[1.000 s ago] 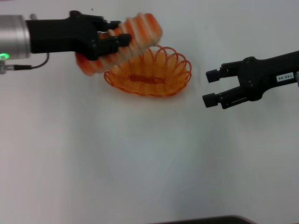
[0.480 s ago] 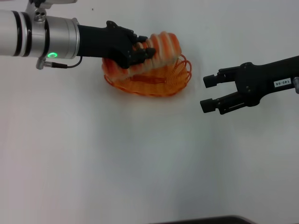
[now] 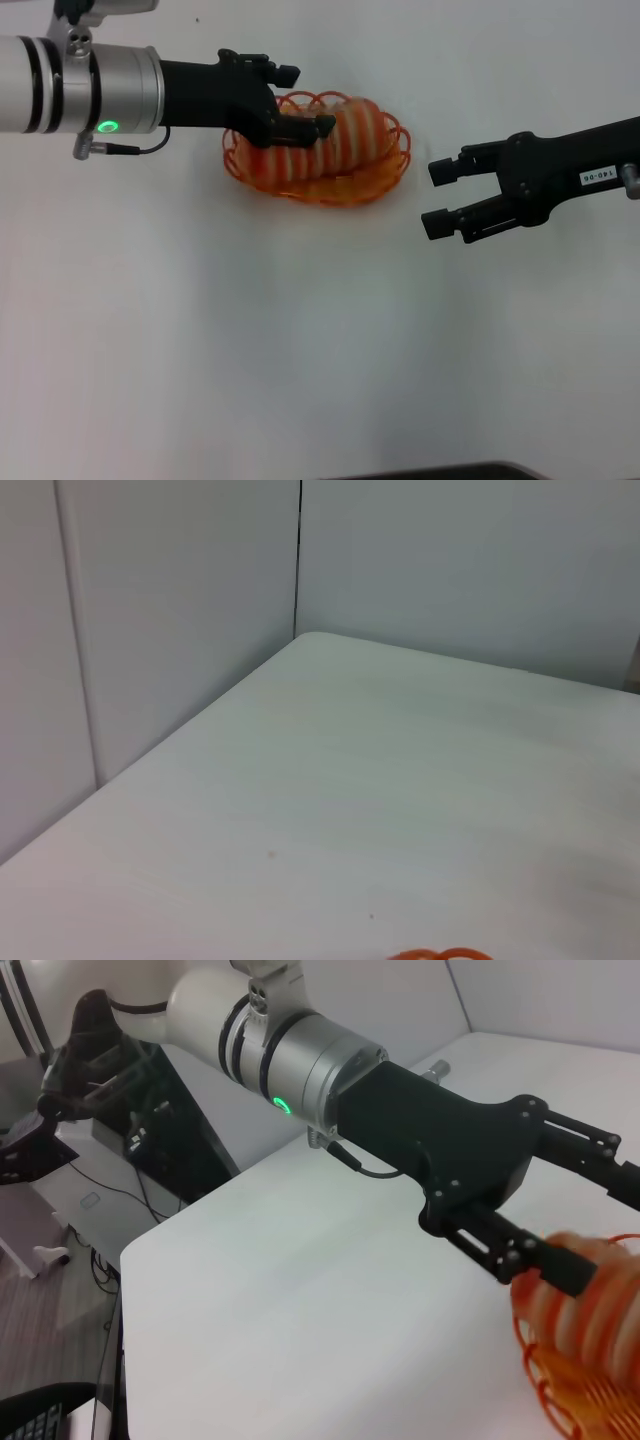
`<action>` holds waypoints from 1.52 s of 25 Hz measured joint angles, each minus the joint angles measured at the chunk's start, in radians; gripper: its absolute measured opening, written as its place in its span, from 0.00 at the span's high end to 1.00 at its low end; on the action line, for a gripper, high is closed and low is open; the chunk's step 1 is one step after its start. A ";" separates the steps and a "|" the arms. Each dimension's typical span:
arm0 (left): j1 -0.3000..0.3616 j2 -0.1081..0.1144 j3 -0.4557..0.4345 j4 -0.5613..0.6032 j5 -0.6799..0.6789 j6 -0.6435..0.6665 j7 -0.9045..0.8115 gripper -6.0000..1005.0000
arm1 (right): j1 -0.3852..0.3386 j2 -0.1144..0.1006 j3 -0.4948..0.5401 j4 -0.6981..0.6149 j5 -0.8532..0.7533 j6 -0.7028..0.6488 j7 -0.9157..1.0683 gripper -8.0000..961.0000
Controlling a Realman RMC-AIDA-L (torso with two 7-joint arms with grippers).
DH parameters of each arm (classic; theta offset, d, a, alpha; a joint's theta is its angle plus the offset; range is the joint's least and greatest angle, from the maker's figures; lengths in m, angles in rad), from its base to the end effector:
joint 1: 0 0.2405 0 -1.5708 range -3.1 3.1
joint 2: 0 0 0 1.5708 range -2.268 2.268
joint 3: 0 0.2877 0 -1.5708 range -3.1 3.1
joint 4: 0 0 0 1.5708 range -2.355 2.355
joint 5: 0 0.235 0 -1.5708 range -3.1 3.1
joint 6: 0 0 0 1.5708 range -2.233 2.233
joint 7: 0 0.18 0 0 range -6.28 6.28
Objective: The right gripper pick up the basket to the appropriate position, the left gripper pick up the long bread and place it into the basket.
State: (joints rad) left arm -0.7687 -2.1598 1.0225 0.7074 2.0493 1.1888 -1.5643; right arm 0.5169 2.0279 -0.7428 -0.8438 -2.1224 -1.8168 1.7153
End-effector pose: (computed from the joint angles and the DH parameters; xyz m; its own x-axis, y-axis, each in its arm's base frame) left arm -0.1817 0.4469 -0.1201 0.9304 0.2310 0.2847 0.2990 -0.9274 -0.2247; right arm 0.2799 0.3489 -0.0087 0.7838 -0.5266 -0.3292 -0.5333 -0.8423 0.0778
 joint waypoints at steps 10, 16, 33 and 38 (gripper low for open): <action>0.186 0.006 -0.138 0.199 -0.108 0.241 -0.015 0.17 | 0.008 -0.006 0.020 -0.006 0.000 -0.007 0.011 0.00; 0.308 0.060 -0.290 0.140 -0.109 0.411 -0.028 0.11 | -0.002 0.004 0.069 -0.001 0.001 -0.008 0.004 0.00; 0.462 0.149 -0.378 0.087 -0.079 0.542 -0.106 0.12 | 0.005 0.017 0.102 0.041 -0.003 0.033 -0.024 0.00; 0.458 0.150 -0.379 0.089 -0.075 0.553 -0.114 0.12 | -0.001 0.017 0.102 0.042 -0.002 0.031 -0.024 0.00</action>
